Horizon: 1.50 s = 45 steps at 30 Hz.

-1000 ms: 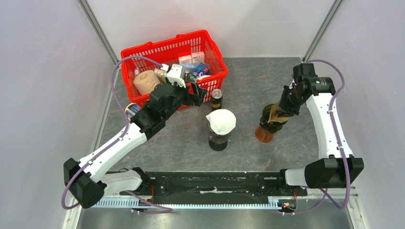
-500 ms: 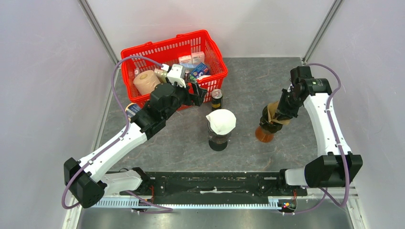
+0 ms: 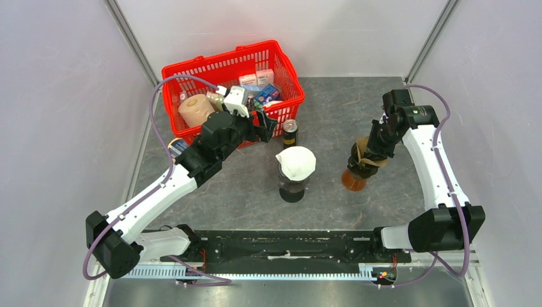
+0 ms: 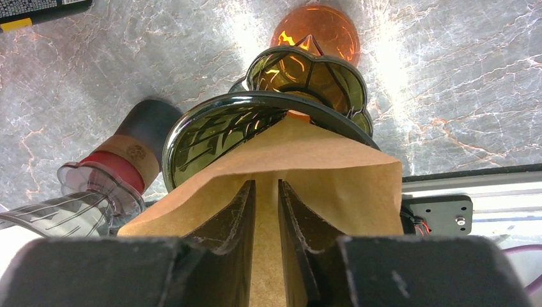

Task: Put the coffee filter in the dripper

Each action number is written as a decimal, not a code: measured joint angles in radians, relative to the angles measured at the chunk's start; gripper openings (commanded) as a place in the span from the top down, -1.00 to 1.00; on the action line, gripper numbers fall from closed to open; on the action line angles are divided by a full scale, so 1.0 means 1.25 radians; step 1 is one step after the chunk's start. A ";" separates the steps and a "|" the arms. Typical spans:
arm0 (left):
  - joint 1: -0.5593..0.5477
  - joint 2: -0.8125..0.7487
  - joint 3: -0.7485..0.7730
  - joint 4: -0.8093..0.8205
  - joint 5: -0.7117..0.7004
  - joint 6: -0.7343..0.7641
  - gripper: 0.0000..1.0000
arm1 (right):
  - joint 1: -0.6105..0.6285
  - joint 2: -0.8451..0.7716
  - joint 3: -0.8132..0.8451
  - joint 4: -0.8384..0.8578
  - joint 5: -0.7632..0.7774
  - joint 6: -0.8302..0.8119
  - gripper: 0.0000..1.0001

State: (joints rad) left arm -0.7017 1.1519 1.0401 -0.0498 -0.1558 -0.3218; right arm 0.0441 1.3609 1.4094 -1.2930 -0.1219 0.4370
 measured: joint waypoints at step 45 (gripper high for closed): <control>0.000 0.000 0.000 0.000 -0.008 0.000 -0.79 | 0.057 0.030 0.005 -0.032 0.102 0.003 0.04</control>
State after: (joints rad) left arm -0.7017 1.1522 1.0401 -0.0498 -0.1661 -0.3214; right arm 0.1158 1.3983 1.4155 -1.3327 0.0055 0.4408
